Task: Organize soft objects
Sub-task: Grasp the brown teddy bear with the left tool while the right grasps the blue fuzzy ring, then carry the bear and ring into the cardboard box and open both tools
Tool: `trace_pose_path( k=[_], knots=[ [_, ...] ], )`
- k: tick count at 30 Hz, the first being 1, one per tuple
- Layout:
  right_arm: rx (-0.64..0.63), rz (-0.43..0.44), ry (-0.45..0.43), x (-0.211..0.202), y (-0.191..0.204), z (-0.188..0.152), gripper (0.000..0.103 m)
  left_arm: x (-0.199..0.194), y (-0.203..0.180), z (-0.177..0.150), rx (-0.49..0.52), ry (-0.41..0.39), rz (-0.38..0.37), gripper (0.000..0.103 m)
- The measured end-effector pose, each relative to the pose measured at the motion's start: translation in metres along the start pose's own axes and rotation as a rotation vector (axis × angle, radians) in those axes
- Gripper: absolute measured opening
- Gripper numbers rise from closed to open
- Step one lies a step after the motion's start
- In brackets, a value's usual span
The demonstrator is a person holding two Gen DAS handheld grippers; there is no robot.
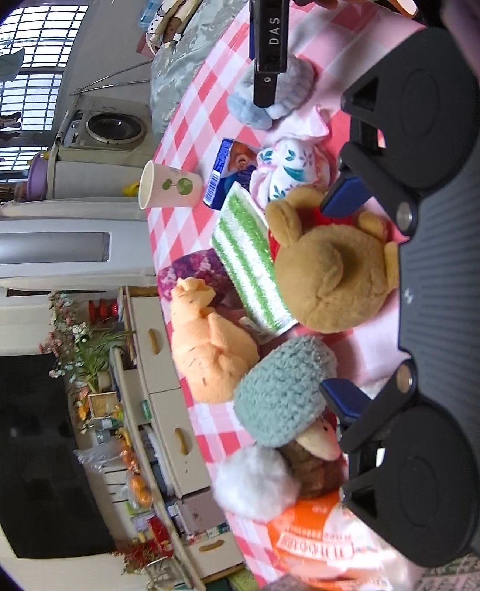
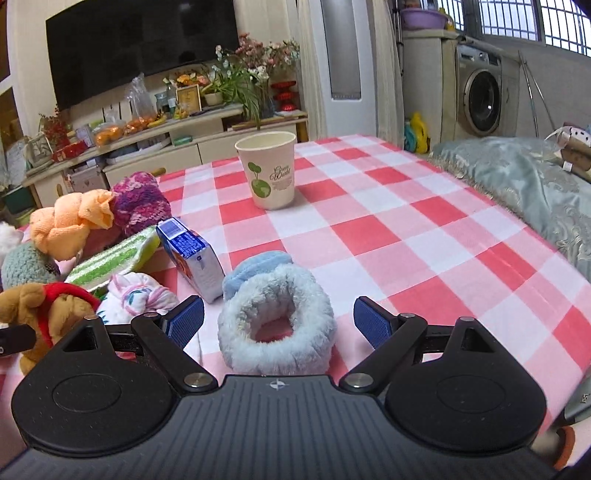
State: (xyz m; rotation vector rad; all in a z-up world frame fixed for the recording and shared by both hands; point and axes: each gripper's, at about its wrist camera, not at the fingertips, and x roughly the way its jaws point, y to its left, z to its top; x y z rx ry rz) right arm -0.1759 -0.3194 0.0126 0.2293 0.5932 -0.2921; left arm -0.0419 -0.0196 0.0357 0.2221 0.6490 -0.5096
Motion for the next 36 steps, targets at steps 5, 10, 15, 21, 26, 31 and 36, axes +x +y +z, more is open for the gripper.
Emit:
trace_pose_path(
  k=[5,10,15,21,26,31,36],
  knots=[
    [-0.034,-0.004,0.019,0.007,0.01,0.002,0.103,0.013,-0.003,0.004,0.005,0.008,-0.07,0.094],
    [-0.063,-0.026,0.054,0.017,0.015,0.002,0.094,0.026,-0.008,0.007,0.001,0.033,-0.121,0.094],
    [-0.043,-0.048,0.079,0.024,0.012,0.003,0.078,0.034,-0.015,0.009,0.006,0.057,-0.153,0.081],
    [-0.057,-0.053,0.071,0.022,0.014,0.003,0.062,0.031,-0.017,0.008,-0.018,0.058,-0.143,0.072],
    [-0.064,-0.051,0.069,0.024,0.022,0.004,0.047,0.022,-0.011,0.004,-0.069,0.066,-0.111,0.071],
    [-0.081,-0.051,0.054,0.02,0.029,0.001,0.04,0.001,-0.003,0.006,-0.087,0.031,-0.087,0.071],
    [-0.096,-0.033,0.029,0.014,0.038,0.001,0.038,-0.022,0.011,0.011,-0.109,-0.019,-0.063,0.071]
  ],
)
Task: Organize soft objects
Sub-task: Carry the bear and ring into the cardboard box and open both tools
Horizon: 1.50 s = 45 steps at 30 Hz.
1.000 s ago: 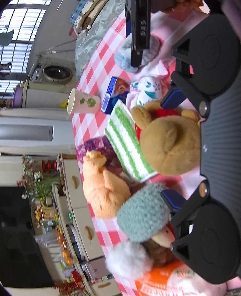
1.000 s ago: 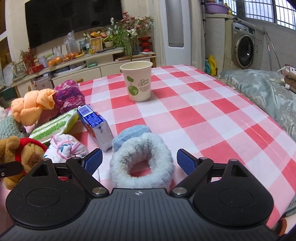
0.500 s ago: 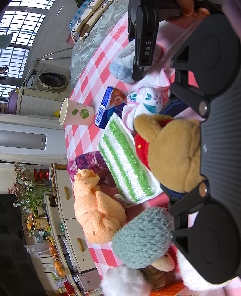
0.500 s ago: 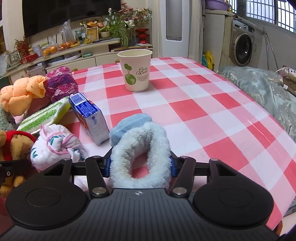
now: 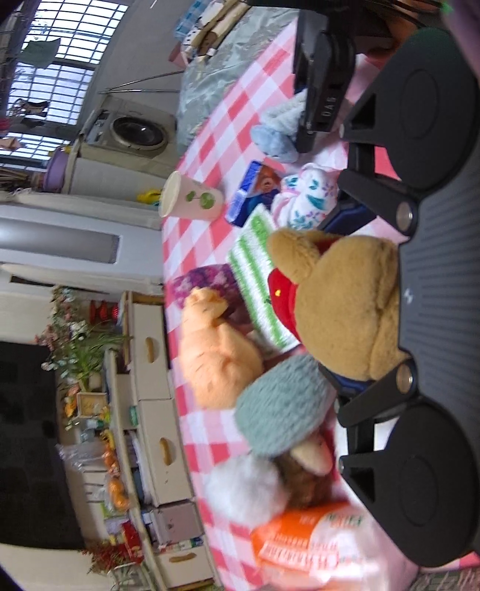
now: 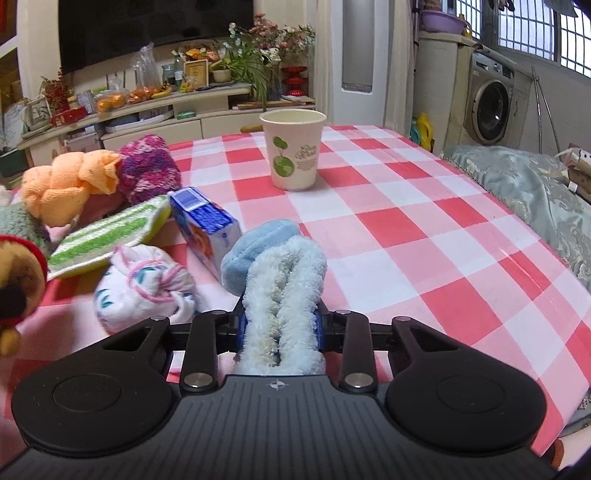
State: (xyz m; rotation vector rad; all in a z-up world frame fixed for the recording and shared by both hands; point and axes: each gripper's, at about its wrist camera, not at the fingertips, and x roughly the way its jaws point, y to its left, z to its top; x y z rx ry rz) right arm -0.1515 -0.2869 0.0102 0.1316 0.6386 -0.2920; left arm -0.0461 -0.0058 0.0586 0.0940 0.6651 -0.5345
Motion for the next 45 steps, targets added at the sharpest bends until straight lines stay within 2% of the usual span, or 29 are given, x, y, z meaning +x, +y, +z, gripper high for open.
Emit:
trace_pose_path(
  k=[11,18,23,28,34,38,45],
  knots=[
    [-0.01,0.046,-0.076,-0.032,0.023,0.005,0.037,-0.045,0.037,0.014,-0.087,-0.107,0.056,0.071],
    [-0.047,0.14,-0.16,-0.063,0.061,0.024,0.037,-0.081,0.064,0.018,-0.136,-0.188,0.101,0.071],
    [-0.08,0.265,-0.17,-0.08,0.104,0.034,0.037,-0.105,0.09,0.019,-0.189,-0.242,0.153,0.072],
    [-0.13,0.409,-0.171,-0.093,0.15,0.043,0.038,-0.121,0.123,0.015,-0.264,-0.273,0.235,0.072],
    [-0.173,0.592,-0.149,-0.109,0.21,0.053,0.038,-0.132,0.165,0.006,-0.337,-0.272,0.387,0.072],
    [-0.205,0.685,-0.131,-0.114,0.25,0.057,0.038,-0.138,0.196,0.002,-0.408,-0.257,0.477,0.072],
    [-0.253,0.809,-0.056,-0.12,0.311,0.05,0.039,-0.152,0.244,-0.01,-0.53,-0.232,0.576,0.073]
  ],
)
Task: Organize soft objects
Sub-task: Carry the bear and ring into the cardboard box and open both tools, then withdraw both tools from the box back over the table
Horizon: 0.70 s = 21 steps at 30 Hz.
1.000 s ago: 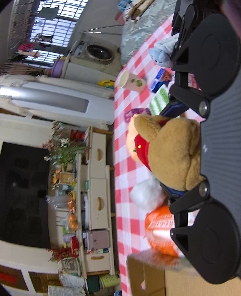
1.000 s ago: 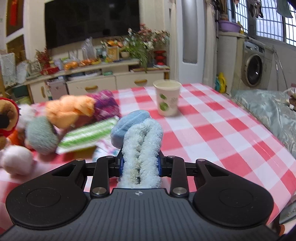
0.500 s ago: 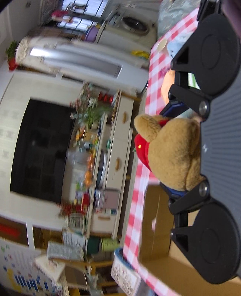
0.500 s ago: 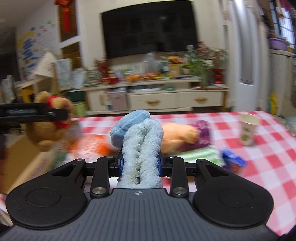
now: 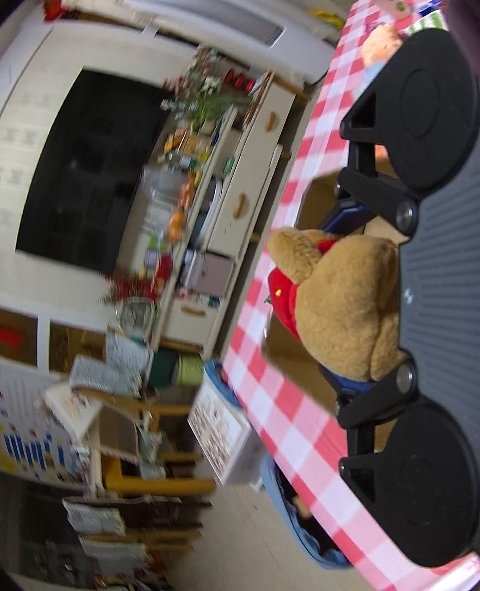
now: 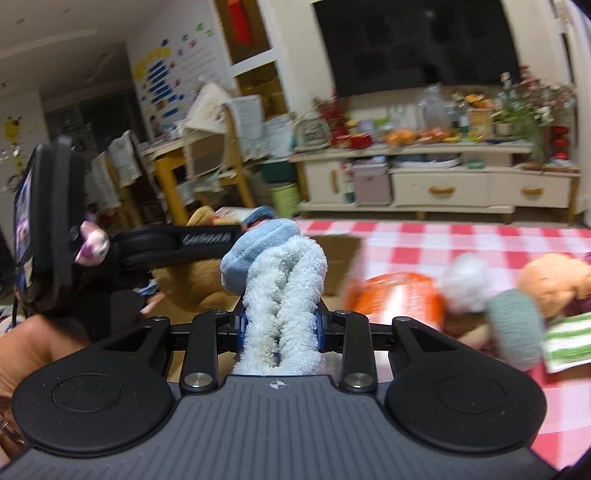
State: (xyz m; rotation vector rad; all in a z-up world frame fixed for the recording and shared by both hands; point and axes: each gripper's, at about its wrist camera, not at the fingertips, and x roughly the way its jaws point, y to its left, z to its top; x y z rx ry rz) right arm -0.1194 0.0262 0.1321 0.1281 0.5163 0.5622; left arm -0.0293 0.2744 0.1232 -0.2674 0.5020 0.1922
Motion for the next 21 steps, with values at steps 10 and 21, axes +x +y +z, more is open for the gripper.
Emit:
trace_pose_path(
  k=[10,21],
  knots=[
    [-0.014,0.047,0.097,0.015,0.02,-0.011,0.078,-0.004,0.02,0.001,-0.004,-0.011,0.071,0.094],
    [-0.026,-0.053,0.011,-0.006,0.007,-0.007,0.102,-0.012,0.014,0.004,-0.011,-0.045,0.039,0.099]
  ],
)
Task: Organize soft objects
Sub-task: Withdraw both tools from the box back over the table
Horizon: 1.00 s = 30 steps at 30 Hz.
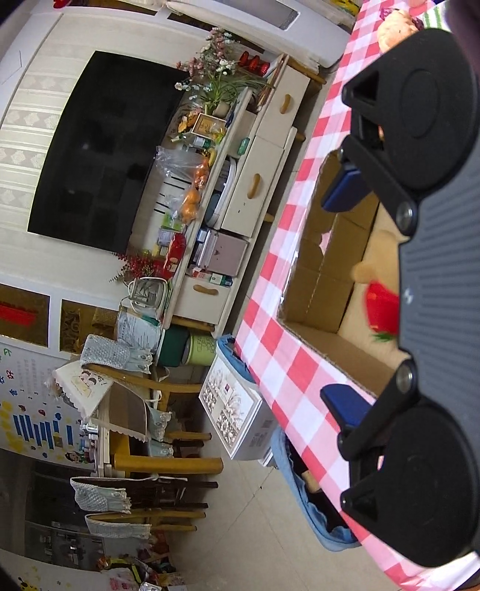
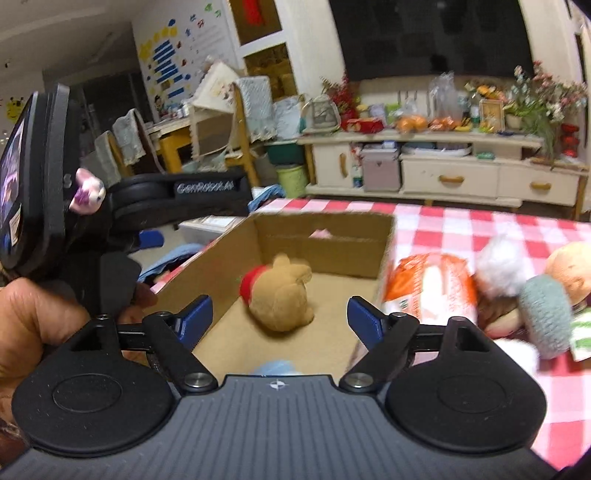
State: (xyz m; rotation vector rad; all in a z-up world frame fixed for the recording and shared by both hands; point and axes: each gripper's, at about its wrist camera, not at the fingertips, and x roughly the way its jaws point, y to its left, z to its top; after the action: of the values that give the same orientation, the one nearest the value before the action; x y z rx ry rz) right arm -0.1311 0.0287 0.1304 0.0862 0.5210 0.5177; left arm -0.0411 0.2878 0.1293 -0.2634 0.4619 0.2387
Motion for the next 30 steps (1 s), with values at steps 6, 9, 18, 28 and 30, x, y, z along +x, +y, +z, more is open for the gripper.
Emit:
trace_pose_path(
  k=[6,9,18,28,30],
  knots=[
    [0.016,-0.068,-0.032,-0.008,-0.015,0.003,0.103,-0.002,-0.012,-0.003,0.0,0.001,-0.04,0.102],
    [0.031,-0.103,-0.033,-0.007,-0.024,0.001,0.103,-0.003,-0.021,-0.005,0.013,0.0,-0.056,0.102],
    [0.064,-0.202,-0.042,-0.017,-0.043,-0.008,0.103,-0.006,-0.044,-0.014,0.038,0.011,-0.092,0.102],
    [0.105,-0.285,-0.048,-0.015,-0.057,-0.011,0.103,-0.01,-0.075,-0.023,0.096,0.016,-0.132,0.102],
    [0.109,-0.301,-0.046,-0.015,-0.06,-0.012,0.103,-0.011,-0.081,-0.025,0.108,0.017,-0.138,0.102]
  ],
)
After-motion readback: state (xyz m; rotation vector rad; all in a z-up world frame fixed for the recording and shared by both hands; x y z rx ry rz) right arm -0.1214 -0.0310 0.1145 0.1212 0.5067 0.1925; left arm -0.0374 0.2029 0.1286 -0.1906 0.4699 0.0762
